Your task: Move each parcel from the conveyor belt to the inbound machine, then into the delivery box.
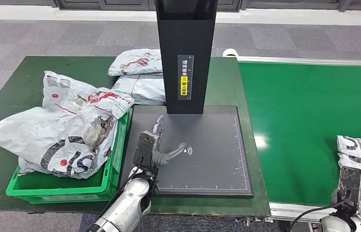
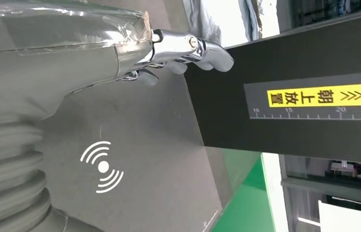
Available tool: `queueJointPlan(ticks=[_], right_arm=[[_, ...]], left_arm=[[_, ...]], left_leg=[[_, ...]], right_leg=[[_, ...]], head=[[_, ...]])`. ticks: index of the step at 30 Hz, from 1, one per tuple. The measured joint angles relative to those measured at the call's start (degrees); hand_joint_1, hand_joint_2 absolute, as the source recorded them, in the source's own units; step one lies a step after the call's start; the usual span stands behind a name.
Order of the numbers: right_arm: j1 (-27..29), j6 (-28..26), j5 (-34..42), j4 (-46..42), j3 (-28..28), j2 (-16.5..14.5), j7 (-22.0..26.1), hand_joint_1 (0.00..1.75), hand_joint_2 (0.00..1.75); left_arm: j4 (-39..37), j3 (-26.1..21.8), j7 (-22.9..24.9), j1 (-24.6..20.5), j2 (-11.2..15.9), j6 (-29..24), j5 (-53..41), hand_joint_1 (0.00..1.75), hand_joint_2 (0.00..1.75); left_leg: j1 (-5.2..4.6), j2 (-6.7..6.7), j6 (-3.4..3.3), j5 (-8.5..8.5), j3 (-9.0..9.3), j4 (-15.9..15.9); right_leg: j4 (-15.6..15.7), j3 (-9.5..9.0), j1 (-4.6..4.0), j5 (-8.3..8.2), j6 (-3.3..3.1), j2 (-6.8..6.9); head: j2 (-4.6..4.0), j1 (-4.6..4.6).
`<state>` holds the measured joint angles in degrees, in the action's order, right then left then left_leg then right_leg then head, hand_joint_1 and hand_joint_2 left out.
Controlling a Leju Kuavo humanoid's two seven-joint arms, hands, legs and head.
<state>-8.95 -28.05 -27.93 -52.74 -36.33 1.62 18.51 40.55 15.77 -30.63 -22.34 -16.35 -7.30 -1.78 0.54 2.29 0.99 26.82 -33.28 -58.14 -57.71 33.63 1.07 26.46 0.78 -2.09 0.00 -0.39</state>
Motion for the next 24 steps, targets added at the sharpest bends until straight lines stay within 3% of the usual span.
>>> queueJointPlan(ticks=[24], right_arm=[[-4.42,-2.45,-3.38,8.07,1.60,1.95,-1.10,0.00,1.75]], left_arm=[[-0.71,-1.65,-0.57,-0.78,0.72,0.13,0.07,0.00,1.75]], left_leg=[[0.00,0.04,-0.04,-0.03,-0.01,0.00]], right_leg=[[0.00,-0.03,0.01,0.00,0.00,0.06]], head=[[0.00,0.00]])
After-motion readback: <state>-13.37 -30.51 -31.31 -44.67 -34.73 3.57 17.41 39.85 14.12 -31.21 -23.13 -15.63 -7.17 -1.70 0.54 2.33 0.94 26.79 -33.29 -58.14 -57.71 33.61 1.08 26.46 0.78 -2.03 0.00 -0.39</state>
